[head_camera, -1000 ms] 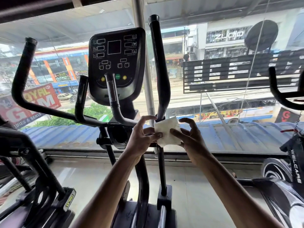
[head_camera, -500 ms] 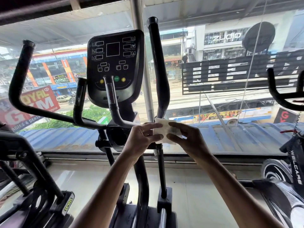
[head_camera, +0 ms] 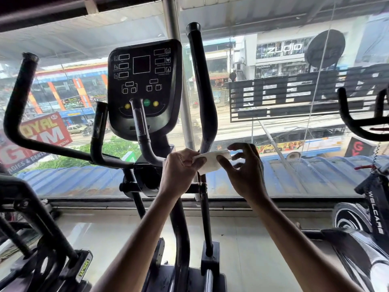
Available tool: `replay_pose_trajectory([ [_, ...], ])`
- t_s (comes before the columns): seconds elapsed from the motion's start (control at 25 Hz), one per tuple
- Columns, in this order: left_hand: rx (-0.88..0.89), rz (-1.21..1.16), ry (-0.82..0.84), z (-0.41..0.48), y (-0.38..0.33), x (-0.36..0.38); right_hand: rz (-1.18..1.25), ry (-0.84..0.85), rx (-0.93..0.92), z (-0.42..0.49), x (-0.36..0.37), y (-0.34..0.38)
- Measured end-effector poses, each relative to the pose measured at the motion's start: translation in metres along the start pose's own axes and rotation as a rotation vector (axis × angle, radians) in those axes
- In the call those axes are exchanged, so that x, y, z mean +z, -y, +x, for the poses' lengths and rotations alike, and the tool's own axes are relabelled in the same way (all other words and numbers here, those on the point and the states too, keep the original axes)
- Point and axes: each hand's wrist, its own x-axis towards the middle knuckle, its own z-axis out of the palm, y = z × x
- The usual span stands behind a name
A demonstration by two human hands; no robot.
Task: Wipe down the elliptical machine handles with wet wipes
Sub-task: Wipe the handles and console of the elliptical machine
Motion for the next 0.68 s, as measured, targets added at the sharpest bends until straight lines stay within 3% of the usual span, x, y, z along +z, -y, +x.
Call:
replay_pose_trajectory([
  [0.08, 0.039, -0.008, -0.076, 0.000, -0.001, 0.006, -0.014, -0.136, 0.000, -0.010, 0.010, 0.009],
  [0.16, 0.073, -0.082, -0.065, 0.001, -0.002, 0.010, 0.111, -0.107, 0.090, -0.015, 0.020, 0.021],
  [0.36, 0.095, -0.153, 0.247, 0.002, -0.011, -0.003, 0.276, -0.155, 0.190, -0.010, 0.031, 0.026],
  [0.44, 0.092, -0.133, 0.137, 0.009, -0.010, -0.015, 0.258, -0.237, 0.179, -0.006, 0.033, 0.027],
  [0.56, 0.070, -0.169, 0.014, 0.030, -0.010, -0.026, 0.176, -0.377, -0.033, 0.005, 0.036, 0.033],
  [0.68, 0.017, -0.246, 0.069, 0.059, -0.017, -0.023, 0.036, -0.483, -0.281, 0.029, 0.046, 0.036],
])
